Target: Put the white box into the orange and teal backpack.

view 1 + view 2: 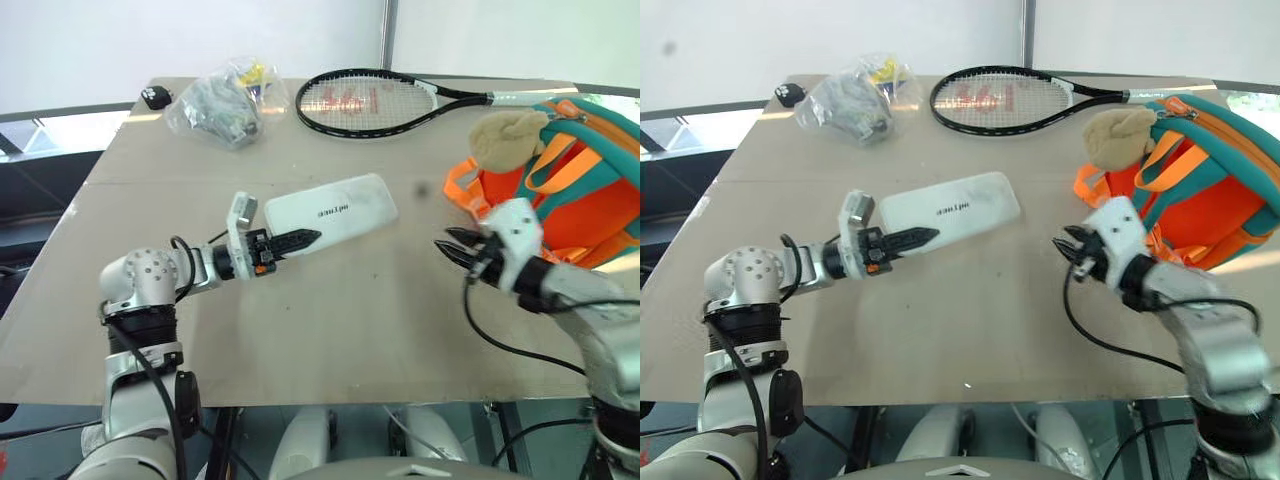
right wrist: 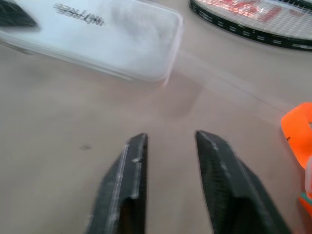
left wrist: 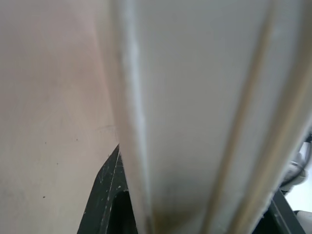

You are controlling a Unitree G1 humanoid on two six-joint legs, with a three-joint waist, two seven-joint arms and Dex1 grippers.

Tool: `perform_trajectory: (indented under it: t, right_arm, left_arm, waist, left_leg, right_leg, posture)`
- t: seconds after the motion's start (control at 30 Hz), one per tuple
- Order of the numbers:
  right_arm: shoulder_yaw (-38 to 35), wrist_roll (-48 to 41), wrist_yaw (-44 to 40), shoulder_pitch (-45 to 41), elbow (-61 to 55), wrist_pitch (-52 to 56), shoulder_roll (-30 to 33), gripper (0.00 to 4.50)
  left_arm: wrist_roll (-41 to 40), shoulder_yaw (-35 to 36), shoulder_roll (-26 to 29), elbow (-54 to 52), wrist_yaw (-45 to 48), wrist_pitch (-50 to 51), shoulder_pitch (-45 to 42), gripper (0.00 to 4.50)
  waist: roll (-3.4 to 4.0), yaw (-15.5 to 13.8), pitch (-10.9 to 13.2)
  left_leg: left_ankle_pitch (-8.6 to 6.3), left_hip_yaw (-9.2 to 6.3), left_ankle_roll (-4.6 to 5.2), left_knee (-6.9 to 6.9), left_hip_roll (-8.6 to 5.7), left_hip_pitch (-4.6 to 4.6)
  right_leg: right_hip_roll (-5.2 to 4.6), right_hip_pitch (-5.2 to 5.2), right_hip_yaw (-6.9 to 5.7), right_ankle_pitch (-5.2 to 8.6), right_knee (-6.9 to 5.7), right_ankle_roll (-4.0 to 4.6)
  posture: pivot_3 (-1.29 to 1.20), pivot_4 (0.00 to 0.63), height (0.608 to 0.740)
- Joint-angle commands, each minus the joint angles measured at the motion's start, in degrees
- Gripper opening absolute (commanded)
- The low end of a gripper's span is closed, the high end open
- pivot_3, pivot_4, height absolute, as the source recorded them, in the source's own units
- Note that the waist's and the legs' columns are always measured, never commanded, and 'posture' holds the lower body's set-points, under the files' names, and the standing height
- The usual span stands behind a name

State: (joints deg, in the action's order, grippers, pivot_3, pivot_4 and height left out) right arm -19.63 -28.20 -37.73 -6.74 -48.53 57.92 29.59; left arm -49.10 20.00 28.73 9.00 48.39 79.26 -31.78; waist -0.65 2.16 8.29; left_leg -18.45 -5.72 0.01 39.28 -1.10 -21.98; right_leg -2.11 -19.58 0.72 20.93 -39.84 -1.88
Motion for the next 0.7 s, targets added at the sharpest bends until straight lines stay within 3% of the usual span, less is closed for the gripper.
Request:
perform_trajectory:
  t: [0.03,0.1,0.13,0.2,0.3,0.43,0.7]
  right_arm:
    - [-15.5,-14.6,-0.4,4.3,-9.6,8.2,2.0,3.1]
    - [-24.0,-21.3,0.3,10.1,-11.2,11.1,4.1,4.21]
    - [-27.0,-22.7,1.1,12.6,-11.4,11.9,4.9,4.47]
    - [-29.1,-20.9,6.1,14.1,-10.4,13.5,5.4,4.47]
    - [-26.7,-17.2,14.1,11.7,-6.8,14.2,5.3,4.47]
    - [-15.2,-9.2,24.5,0.3,4.1,11.0,3.0,4.47]
    - [-0.1,2.3,27.1,-14.7,23.7,-4.1,1.3,4.47]
  left_arm:
    - [-3.1,1.1,0.3,-4.4,1.7,-2.8,0.2,1.13]
    - [-2.0,-0.6,0.6,-5.9,3.2,-6.6,0.6,1.13]
    - [-1.2,-1.4,0.7,-6.3,3.8,-8.6,0.7,1.13]
    - [0.2,-2.9,0.7,-6.4,4.7,-12.4,0.8,1.13]
    - [1.4,-4.2,0.4,-5.2,5.1,-16.6,0.4,1.13]
    - [3.0,-5.9,-0.1,-5.3,4.8,-20.6,0.2,1.13]
    - [3.5,-6.3,-0.3,-8.0,2.3,-23.3,1.3,1.13]
  waist:
    - [-0.01,-0.1,0.0]
    - [-0.01,-0.3,0.0]
    - [-0.01,-0.4,0.0]
    - [-0.02,-0.6,0.0]
    - [-0.03,-0.1,0.0]
    - [-0.04,0.4,0.0]
    - [0.01,0.2,0.0]
  left_leg:
    - [0.0,0.0,0.0,0.0,-0.01,0.01]
    - [0.0,0.01,0.0,0.0,-0.02,0.12]
    - [0.0,0.01,0.0,0.0,-0.02,0.15]
    - [0.0,0.04,0.0,-0.01,-0.02,0.14]
    - [0.0,0.28,0.01,-0.01,-0.02,0.31]
    - [0.0,0.33,0.01,-0.02,0.05,0.34]
    - [0.0,0.5,0.01,-0.01,0.05,0.1]
  right_leg:
    - [-0.01,0.01,0.01,0.0,0.01,0.0]
    - [-0.02,0.07,0.04,0.0,0.05,0.0]
    - [-0.02,0.1,0.04,0.0,0.05,0.0]
    - [-0.01,0.13,0.05,0.0,0.06,0.0]
    - [-0.01,0.19,0.3,0.0,0.05,0.0]
    - [0.08,0.17,0.37,0.0,0.03,0.0]
    - [0.22,0.01,0.39,0.0,-0.11,-0.01]
  posture:
    - [0.0,0.15,0.74]
    - [0.0,0.15,0.74]
    - [0.0,0.15,0.74]
    - [0.0,0.15,0.74]
    - [0.0,0.15,0.74]
    - [0.0,0.15,0.74]
    - [0.0,0.15,0.74]
